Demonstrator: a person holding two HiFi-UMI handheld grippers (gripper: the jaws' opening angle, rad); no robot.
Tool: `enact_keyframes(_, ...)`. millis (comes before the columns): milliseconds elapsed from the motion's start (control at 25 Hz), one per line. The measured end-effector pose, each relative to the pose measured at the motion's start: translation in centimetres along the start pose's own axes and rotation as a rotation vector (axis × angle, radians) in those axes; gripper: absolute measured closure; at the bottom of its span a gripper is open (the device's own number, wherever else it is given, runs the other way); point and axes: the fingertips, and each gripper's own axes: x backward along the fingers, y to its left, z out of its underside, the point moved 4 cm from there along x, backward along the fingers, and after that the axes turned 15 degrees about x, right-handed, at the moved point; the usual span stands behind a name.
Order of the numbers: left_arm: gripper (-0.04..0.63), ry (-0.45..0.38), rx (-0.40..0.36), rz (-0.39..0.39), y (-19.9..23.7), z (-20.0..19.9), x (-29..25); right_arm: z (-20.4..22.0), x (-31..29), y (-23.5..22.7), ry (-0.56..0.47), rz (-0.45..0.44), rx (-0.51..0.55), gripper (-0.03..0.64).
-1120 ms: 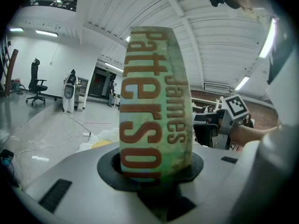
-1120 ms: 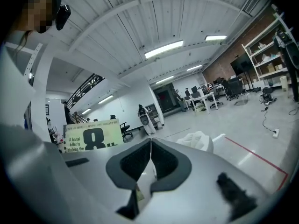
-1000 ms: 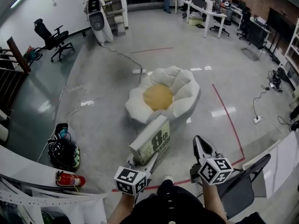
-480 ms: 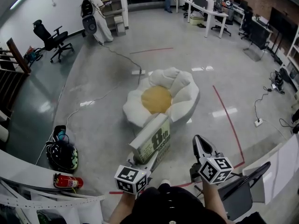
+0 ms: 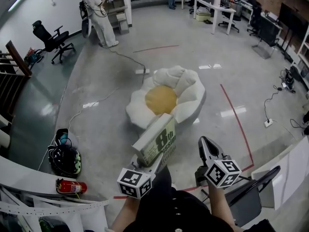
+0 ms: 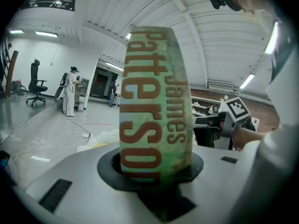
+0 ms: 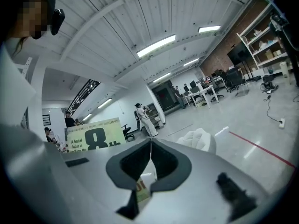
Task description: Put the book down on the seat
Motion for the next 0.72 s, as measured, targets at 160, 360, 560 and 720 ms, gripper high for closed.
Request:
enact_keyframes(160, 0.433, -0.001, 0.003, -0.002, 0.5, -0.1, -1.1, 0.1, -0.1, -1.2, -0.002, 0.026, -0.008, 0.604)
enact_keyframes(360, 0.433, 0.009, 0.008, 0.008, 0.9, -0.6, -2.5, -0.1, -1.2, -2.2, 0.007, 0.038, -0.016, 0.604)
enact_keyframes(560, 0.433, 0.027, 0.014, 0.011, 2.2, -1.5, -4.9, -0.4, -3.8, -3.1, 0.019, 0.03, -0.021, 0.604)
enact_keyframes(720, 0.433, 0.041, 0.021, 0.004, 4.0, -2.8, -7.1, -0.8, -6.7, -4.0, 0.031, 0.027, -0.032, 0.604)
